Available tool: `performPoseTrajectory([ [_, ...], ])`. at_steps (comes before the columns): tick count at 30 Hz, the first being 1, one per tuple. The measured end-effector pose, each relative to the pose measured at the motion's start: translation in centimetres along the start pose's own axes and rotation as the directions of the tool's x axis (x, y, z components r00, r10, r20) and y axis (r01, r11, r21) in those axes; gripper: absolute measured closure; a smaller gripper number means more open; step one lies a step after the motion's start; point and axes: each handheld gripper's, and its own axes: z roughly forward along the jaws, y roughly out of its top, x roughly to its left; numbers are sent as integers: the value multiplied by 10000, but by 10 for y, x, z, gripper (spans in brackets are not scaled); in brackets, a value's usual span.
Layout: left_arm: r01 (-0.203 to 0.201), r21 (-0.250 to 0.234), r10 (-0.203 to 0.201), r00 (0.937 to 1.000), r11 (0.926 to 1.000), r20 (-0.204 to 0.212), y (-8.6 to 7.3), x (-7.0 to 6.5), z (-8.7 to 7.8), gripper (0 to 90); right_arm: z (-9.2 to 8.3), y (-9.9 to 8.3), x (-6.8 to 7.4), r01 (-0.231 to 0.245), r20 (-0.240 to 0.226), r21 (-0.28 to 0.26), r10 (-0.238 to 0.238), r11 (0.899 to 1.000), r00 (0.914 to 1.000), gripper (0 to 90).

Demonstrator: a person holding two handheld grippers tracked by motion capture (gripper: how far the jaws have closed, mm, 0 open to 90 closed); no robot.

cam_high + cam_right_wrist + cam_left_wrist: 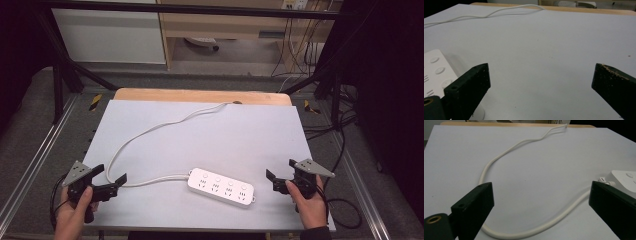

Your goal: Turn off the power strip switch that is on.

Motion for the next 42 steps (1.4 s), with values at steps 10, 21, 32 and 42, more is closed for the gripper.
performPoseTrajectory([
  [10, -3, 106, 3, 10000, 9999, 20, -1, -2, 2, 61, -5, 20, 17, 130, -211, -429, -139, 9990, 9997, 26],
  [21, -62, 165, 61, 10000, 9998, 65, -1, -3, 2, 60, 10, 50, 44, 426, -561, -872, -476, 9953, 9973, 27],
  [32, -57, 148, 56, 10000, 9999, 67, -1, -4, 3, 60, 25, 56, 64, 578, -608, -833, -630, 9948, 9962, 51],
  [42, -49, 143, 48, 9999, 9999, 94, -1, -4, 3, 60, 37, 53, 82, 1011, -1193, -182, -1026, 9947, 9875, 347],
])
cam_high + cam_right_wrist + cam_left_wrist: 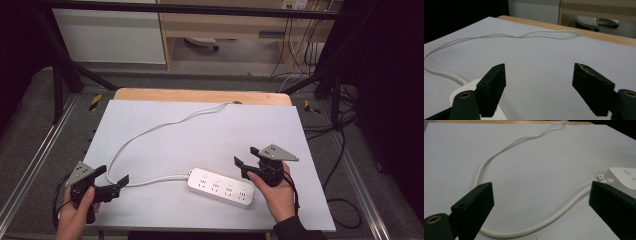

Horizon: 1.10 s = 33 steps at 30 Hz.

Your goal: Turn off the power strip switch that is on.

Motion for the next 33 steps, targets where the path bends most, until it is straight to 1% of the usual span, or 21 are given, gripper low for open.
performPoseTrajectory([
  [5, -31, -18, 31, 10000, 10000, 35, 0, 0, -1, 60, 4, -3, 7, 192, -180, 267, -187, 9995, 9997, 480],
  [8, -21, -14, 21, 10000, 10000, 45, 0, 0, -1, 60, 6, -4, 11, 273, -345, 216, -265, 9994, 9991, 583],
  [11, -29, -31, 29, 10000, 10000, 61, 0, 0, -1, 60, 8, -6, 16, 495, -513, 243, -482, 9985, 9975, 669],
  [12, -53, -30, 54, 10000, 10000, 58, 0, 0, -1, 60, 8, -6, 16, 495, -513, 243, -482, 9985, 9975, 669],
  [13, -79, -27, 79, 9999, 10000, 69, 0, 0, -1, 60, 10, -7, 19, 581, -657, 257, -563, 9980, 9963, 717],
  [16, -125, -55, 125, 9999, 9999, 83, 0, -1, -1, 60, 13, -9, 23, 692, -826, 344, -662, 9970, 9944, 774],
  [17, -117, -59, 118, 9999, 9999, 83, 0, -1, -1, 60, 13, -9, 23, 692, -826, 344, -662, 9970, 9944, 774],
  [21, -109, -42, 109, 9999, 9999, 100, 0, -1, -1, 60, 18, -12, 26, 783, -1016, 444, -735, 9959, 9921, 841],
  [22, -106, -45, 106, 9999, 9999, 104, 0, -1, -1, 60, 18, -12, 26, 718, -1086, 477, -663, 9963, 9919, 850],
  [24, -98, -50, 99, 9999, 9999, 106, 0, -1, -1, 60, 19, -13, 27, 724, -1140, 504, -663, 9961, 9913, 857],
  [25, -95, -50, 95, 9999, 9999, 106, 0, -1, -1, 60, 21, -14, 29, 778, -1191, 585, -704, 9952, 9904, 875],
  [28, -83, -55, 84, 9999, 10000, 98, 0, -1, -1, 60, 24, -16, 31, 848, -1279, 700, -753, 9939, 9889, 885],
  [33, -128, -37, 129, 9999, 9999, 77, 0, -1, -1, 61, 27, -19, 33, 788, -1358, 845, -669, 9933, 9885, 900],
])
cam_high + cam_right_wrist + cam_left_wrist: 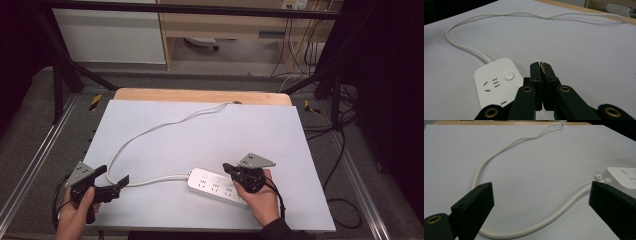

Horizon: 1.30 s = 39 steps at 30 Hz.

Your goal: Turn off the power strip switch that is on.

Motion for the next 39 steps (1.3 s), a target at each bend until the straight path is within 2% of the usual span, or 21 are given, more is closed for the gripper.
performPoseTrajectory([
  [6, 0, 19, 0, 10000, 10000, -2, 0, 0, 0, 60, 4, -2, 2, 101, -61, 108, -100, 9999, 9999, 900],
  [10, -17, 44, 17, 10000, 10000, 1, 0, 0, 0, 61, 6, -3, 3, -17, -117, 139, 18, 9999, 9999, 900],
  [21, 44, 11, -44, 10000, 10000, 36, 0, 1, 0, 60, 16, -5, 12, 90, -196, 327, -84, 9994, 9998, 900],
  [28, 37, 26, -37, 10000, 10000, 29, 0, 1, 0, 61, 20, -9, 17, 165, -157, 678, -154, 9976, 9998, 900],
  [39, 11, 25, -11, 10000, 10000, 59, 0, 1, 0, 60, 22, -14, 18, 137, -66, 882, -131, 9960, 9999, 900],
])
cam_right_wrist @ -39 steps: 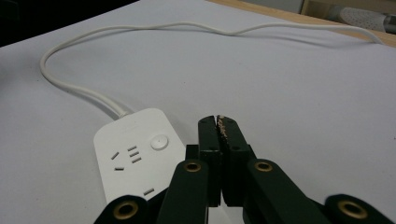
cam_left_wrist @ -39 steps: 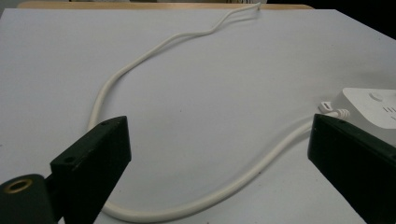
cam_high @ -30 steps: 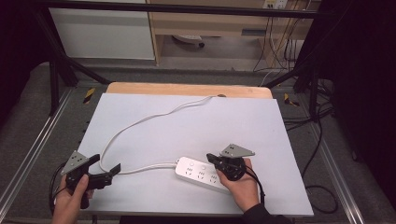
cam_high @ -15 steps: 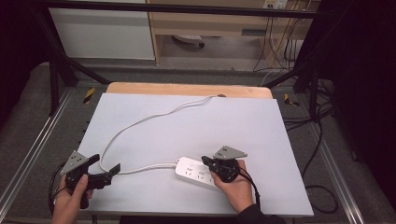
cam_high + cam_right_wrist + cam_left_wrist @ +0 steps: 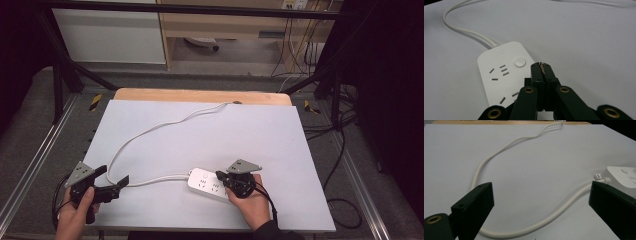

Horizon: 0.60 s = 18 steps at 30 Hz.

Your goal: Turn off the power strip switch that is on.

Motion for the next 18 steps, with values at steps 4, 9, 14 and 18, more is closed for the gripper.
performPoseTrajectory([
  [4, 5, -7, -5, 10000, 10000, 33, 0, 0, 0, 60, 1, -1, 0, 5, -19, 37, -5, 10000, 10000, 900],
  [9, -52, -1, 52, 10000, 10000, 26, 0, 0, 0, 60, 1, -2, 1, -43, -16, 119, 43, 9999, 10000, 900],
  [14, -78, 25, 78, 9999, 10000, 66, 0, -1, 0, 60, 2, -2, 1, -15, 12, 121, 15, 9999, 10000, 900],
  [18, -80, 62, 79, 9999, 9999, 92, 0, -1, 1, 61, 2, -2, 1, 1, 4, 139, -1, 9999, 10000, 900],
])
